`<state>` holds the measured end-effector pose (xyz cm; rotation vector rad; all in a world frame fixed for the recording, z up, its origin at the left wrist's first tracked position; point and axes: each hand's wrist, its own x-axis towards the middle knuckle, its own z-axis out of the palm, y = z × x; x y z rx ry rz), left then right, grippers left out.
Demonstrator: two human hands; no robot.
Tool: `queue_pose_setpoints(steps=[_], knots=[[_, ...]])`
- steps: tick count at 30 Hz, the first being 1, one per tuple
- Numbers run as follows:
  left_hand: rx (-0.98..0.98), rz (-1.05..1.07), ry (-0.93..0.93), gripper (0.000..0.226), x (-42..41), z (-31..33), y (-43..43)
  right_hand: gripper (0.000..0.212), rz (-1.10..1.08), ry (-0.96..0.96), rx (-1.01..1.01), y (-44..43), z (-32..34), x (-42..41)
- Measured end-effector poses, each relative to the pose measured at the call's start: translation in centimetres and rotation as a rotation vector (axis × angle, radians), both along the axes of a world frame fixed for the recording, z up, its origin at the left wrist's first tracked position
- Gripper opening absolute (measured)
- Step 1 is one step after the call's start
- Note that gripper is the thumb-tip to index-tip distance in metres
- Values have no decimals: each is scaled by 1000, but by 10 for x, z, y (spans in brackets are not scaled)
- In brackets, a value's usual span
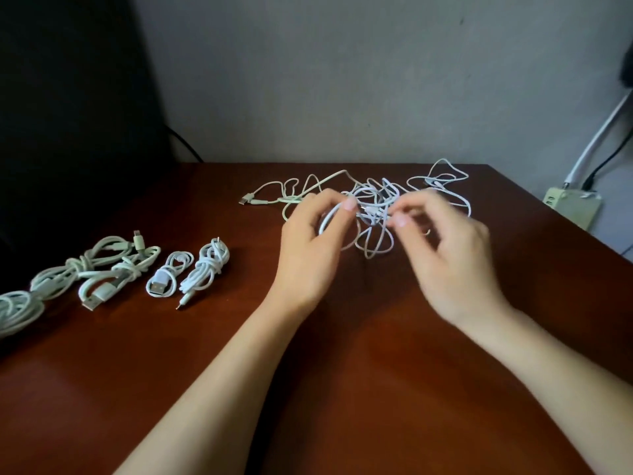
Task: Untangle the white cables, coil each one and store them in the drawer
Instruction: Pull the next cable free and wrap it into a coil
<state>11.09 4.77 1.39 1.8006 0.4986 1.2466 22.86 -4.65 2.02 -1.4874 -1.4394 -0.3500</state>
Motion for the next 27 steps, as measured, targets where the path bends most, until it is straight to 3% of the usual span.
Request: queue_pose_setpoints(steps=[3, 6, 9, 12, 14, 16, 19, 22, 27], knots=[[172, 27, 66, 21, 1, 2, -10, 15, 6, 643, -126, 4, 10, 9], [348, -45, 162, 20, 1, 2, -17, 25, 100, 1078, -289, 5, 16, 16], [397, -157, 218, 14, 0, 2, -21, 26, 207, 1260, -285, 5, 13, 20], [331, -227, 252, 18, 0, 1, -23, 22, 232, 1305, -200, 6, 11, 25], [286, -246, 249, 20, 1, 0, -22, 21, 179, 1233, -172, 6, 10, 29], [243, -241, 220, 24, 2, -1, -21, 21, 89, 1032, -114, 8, 10, 33], [120, -263, 214, 27, 3, -1, -22, 12, -123, 455, 22, 5, 9, 35], [-102, -335, 233, 28, 4, 0, -20, 22, -216, -62, 118, -1, 5, 31], [-475, -323, 258, 31, 2, 6, -16, 29, -50, -375, 116, -3, 5, 20]])
